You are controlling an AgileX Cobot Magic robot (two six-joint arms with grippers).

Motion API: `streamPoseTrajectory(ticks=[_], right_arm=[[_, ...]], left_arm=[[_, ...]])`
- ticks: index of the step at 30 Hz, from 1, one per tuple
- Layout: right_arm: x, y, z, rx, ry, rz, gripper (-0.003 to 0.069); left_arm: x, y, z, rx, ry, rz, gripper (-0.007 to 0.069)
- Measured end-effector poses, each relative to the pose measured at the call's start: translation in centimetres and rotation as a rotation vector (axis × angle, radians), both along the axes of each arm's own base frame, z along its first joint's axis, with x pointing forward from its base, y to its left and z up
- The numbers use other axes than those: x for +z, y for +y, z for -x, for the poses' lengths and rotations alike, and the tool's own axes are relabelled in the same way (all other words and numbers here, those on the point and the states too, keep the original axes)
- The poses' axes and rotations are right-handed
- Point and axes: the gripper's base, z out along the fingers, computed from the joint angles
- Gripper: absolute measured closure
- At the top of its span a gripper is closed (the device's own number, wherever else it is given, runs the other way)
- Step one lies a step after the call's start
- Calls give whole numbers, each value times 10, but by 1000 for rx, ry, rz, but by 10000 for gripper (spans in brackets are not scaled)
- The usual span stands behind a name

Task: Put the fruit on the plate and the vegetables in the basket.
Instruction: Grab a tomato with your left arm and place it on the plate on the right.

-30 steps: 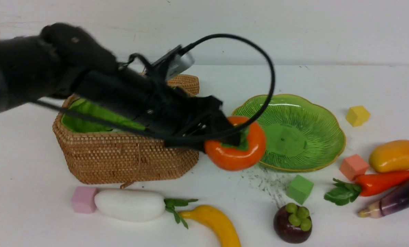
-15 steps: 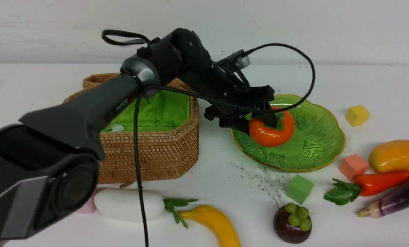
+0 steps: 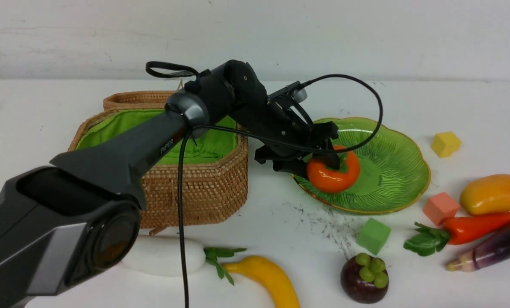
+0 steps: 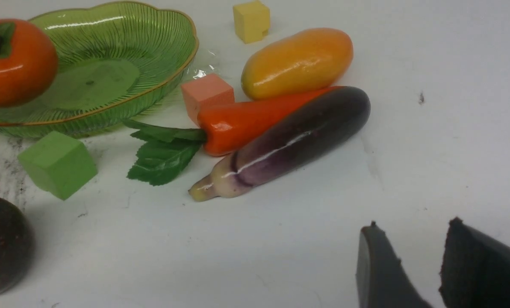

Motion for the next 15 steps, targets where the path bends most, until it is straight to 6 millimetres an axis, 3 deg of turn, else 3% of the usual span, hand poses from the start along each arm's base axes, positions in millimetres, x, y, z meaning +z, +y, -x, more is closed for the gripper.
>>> streamPoseTrajectory(ticks=[15], right_arm=[[0, 0, 0, 0, 0, 0, 416]], left_arm=[[-6, -1, -1, 3, 14, -2, 147]])
